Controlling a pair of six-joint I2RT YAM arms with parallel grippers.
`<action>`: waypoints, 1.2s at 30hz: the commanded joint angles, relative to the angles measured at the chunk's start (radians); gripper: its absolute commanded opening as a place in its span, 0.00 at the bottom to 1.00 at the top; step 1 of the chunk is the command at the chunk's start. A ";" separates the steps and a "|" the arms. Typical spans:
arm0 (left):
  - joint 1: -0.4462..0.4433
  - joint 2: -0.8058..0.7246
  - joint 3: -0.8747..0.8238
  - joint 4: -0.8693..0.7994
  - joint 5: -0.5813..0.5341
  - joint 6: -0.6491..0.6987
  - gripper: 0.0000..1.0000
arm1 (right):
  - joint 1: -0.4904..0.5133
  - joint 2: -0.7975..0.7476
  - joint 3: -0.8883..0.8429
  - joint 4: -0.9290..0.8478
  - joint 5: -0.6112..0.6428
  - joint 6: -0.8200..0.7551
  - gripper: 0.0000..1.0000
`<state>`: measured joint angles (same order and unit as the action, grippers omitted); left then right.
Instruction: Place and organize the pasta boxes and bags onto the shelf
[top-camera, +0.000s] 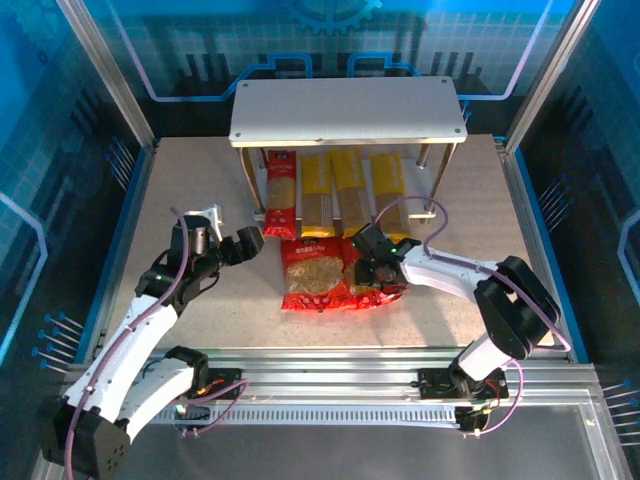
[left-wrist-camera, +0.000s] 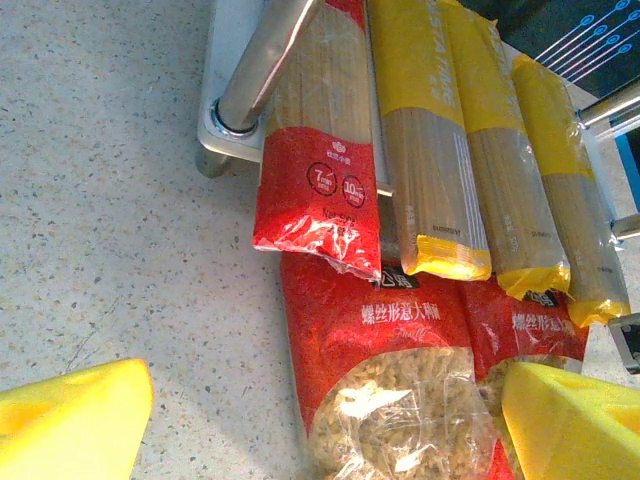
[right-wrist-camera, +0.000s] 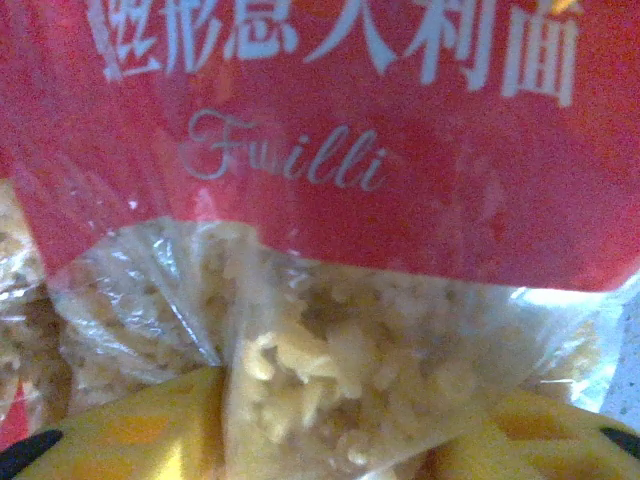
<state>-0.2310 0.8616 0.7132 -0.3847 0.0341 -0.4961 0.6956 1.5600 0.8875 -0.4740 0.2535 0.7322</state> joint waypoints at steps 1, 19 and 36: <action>0.007 -0.015 -0.022 -0.006 -0.003 0.011 0.91 | 0.002 -0.011 -0.054 -0.060 -0.111 -0.016 0.41; 0.008 -0.013 -0.027 0.005 0.007 0.007 0.91 | 0.043 -0.221 -0.060 -0.171 -0.149 -0.052 0.00; 0.010 0.024 0.009 0.033 0.011 0.012 0.91 | 0.068 -0.595 0.108 -0.534 -0.091 -0.029 0.00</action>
<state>-0.2298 0.8783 0.7021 -0.3687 0.0345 -0.4961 0.7540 1.0332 0.8539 -0.9310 0.0814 0.7136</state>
